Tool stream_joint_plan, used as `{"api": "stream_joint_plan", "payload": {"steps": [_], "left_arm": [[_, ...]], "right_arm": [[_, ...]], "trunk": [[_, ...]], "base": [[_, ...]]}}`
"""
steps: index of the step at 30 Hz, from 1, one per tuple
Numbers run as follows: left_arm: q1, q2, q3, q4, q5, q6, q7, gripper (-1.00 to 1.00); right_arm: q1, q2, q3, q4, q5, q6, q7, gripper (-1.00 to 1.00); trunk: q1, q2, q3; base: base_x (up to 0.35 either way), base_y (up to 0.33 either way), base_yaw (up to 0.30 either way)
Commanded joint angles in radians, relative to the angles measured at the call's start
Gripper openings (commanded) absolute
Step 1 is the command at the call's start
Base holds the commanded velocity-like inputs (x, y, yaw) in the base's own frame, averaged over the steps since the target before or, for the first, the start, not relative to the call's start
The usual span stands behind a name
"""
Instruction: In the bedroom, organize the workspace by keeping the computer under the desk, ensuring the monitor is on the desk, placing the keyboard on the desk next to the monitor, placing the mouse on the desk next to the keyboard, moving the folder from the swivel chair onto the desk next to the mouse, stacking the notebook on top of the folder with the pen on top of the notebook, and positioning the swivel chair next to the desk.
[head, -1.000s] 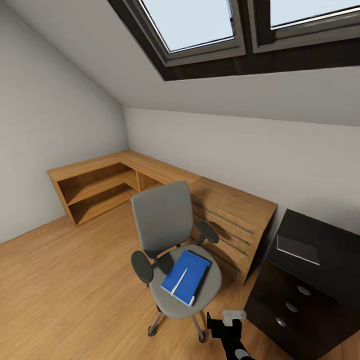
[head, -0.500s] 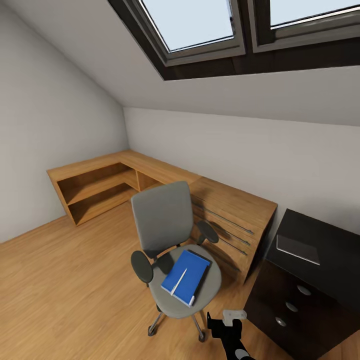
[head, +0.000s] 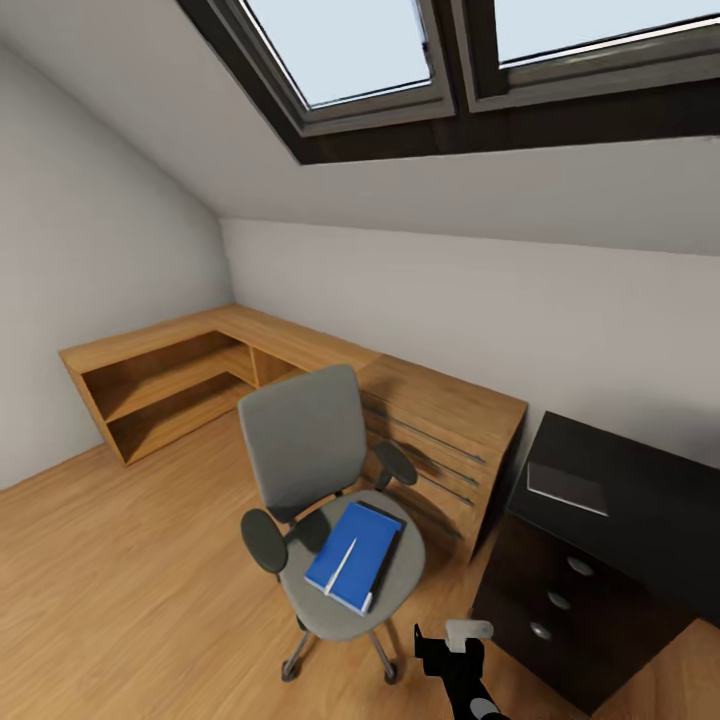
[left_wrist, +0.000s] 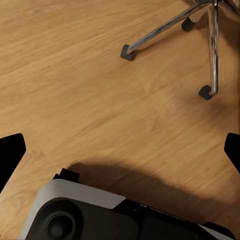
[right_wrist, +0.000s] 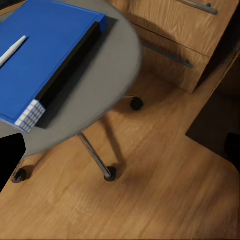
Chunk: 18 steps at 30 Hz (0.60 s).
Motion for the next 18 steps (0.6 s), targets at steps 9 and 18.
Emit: {"api": "stream_joint_plan", "payload": {"steps": [9,18], "left_arm": [[0.0,0.001,-0.006,0.0,0.011,-0.003,-0.002,1.0],[0.0,0.0,-0.006,0.0,0.012,-0.003,-0.002,1.0]], "right_arm": [[-0.001,-0.001,0.007,0.001,-0.003,-0.003,-0.007,1.0],[-0.001,0.0,0.008,0.001,-0.004,-0.008,-0.007,1.0]], "trunk": [[0.0,-0.001,-0.002],[0.0,-0.001,-0.002]], "base": [[0.006,0.055,-0.207],[0.106,0.245,-0.03]]}}
